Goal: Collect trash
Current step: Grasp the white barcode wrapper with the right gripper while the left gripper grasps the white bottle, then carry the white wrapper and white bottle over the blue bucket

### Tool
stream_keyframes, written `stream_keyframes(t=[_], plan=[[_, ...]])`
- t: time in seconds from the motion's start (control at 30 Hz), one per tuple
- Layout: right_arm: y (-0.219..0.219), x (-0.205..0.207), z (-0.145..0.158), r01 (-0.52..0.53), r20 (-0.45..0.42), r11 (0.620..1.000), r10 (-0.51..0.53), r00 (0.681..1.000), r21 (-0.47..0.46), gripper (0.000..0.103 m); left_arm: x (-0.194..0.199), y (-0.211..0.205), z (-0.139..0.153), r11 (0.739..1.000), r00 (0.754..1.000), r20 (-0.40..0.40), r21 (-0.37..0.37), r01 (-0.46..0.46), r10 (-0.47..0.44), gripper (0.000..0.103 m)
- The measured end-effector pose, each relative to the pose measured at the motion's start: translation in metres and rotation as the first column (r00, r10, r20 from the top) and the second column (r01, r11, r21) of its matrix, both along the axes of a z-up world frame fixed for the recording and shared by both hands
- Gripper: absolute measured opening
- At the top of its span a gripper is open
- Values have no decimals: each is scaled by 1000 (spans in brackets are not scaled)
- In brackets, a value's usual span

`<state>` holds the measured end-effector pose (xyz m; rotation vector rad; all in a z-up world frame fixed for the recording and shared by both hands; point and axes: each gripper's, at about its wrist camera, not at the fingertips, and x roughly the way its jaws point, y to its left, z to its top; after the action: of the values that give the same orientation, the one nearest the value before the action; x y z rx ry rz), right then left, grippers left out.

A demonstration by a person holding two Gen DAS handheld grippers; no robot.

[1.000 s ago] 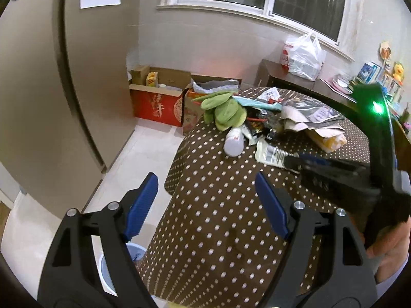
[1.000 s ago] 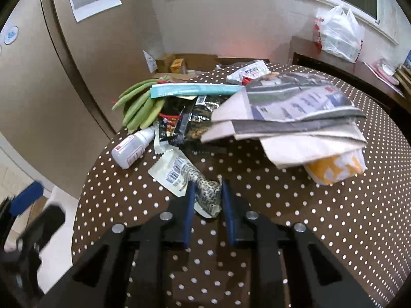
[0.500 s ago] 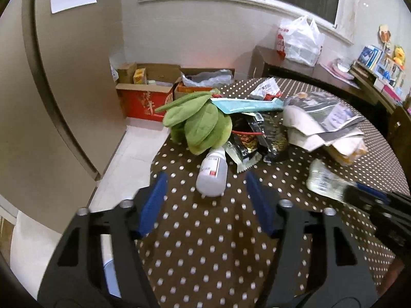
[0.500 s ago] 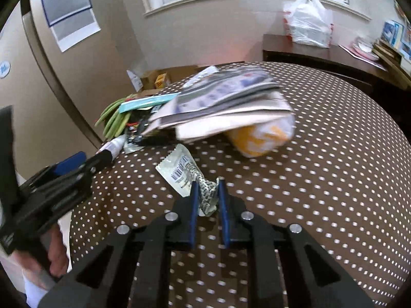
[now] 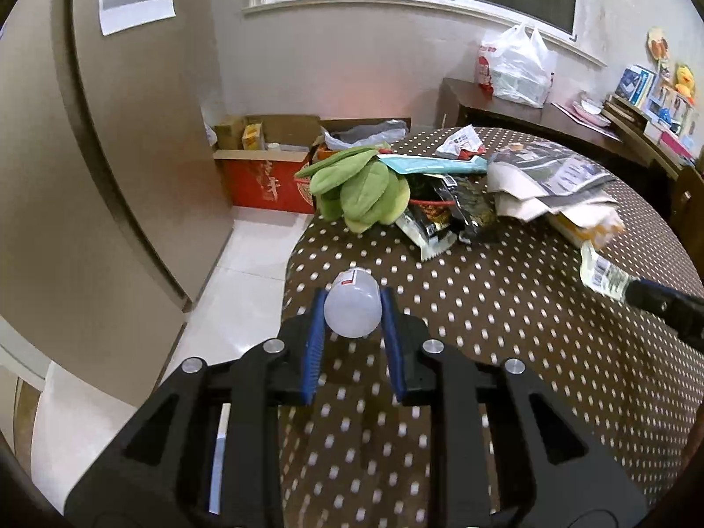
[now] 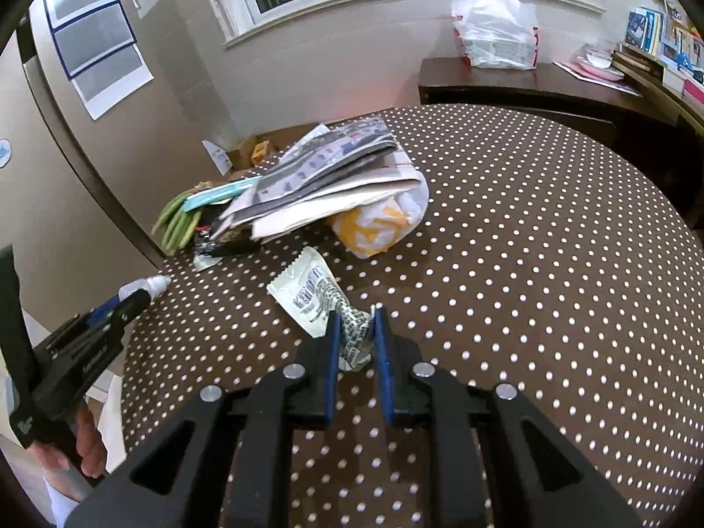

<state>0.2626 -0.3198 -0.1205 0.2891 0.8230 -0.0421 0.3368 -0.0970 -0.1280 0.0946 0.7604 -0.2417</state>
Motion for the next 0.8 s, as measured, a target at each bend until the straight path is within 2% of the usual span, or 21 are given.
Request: stream_keyframes(t=[0.27, 0.43, 0.6, 0.8], plan=[[34, -25, 13, -54, 32, 998, 54, 998, 8, 15, -45, 21, 15, 1000, 998, 55, 4, -19, 19, 24], [70, -41, 26, -130, 63, 991, 129, 990, 14, 15, -74, 40, 22, 999, 995, 97, 23, -40, 37, 24], [119, -52, 42, -235, 95, 972, 235, 967, -14, 15, -101, 73, 29, 995, 988, 116, 5, -102, 100, 24], [180, -58, 42, -360, 86, 932, 362, 928, -44, 15, -128, 114, 27, 982, 977, 99, -26, -186, 187, 24]])
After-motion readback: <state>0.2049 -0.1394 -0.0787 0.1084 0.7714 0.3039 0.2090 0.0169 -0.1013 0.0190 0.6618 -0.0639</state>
